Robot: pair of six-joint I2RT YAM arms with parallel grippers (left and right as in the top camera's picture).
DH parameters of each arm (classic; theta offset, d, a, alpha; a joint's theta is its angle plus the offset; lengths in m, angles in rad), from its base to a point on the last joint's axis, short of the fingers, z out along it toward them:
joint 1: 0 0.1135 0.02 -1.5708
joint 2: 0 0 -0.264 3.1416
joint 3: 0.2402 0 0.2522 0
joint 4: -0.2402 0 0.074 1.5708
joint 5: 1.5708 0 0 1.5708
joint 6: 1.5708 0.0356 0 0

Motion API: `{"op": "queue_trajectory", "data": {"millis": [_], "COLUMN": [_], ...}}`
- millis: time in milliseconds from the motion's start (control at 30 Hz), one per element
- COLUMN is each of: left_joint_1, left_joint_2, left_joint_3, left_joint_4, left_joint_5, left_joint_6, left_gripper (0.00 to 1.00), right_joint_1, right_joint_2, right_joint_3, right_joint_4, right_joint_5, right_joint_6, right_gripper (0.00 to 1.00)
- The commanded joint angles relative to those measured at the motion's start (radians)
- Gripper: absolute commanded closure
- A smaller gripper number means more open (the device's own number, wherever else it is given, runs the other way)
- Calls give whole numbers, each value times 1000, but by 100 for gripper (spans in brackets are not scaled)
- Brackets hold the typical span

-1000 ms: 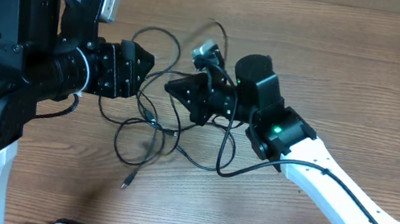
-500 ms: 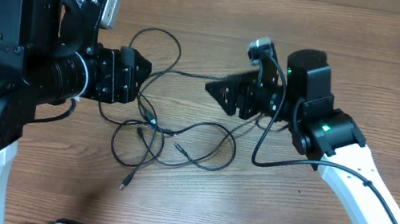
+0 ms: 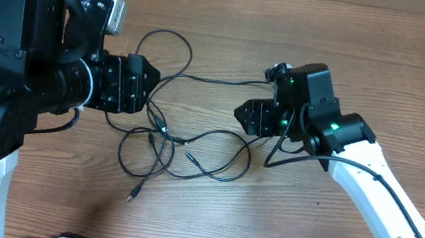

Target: Untangle cables

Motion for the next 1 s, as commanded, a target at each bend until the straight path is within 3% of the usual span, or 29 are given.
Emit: {"op": "queue_trajectory", "data": {"millis": [0,167,967], "left_joint_1": [-6,-6,-6], "left_joint_2": [0,0,0], "left_joint_3": [20,20,20], "left_joint_4": [0,-2,-13], "left_joint_5": [-6,-6,-6], "left_joint_6": [31,34,37], "left_gripper": [27,27,26], "right_joint_1": [-1,-1,-48], "right_joint_2": [23,64,257], "right_joint_3": [16,9,4], "right_joint_4": [-14,-33,-51], "right_joint_5": [125,249,326], "right_joint_6": [50,80,99], "right_gripper": [28,21,21]}}
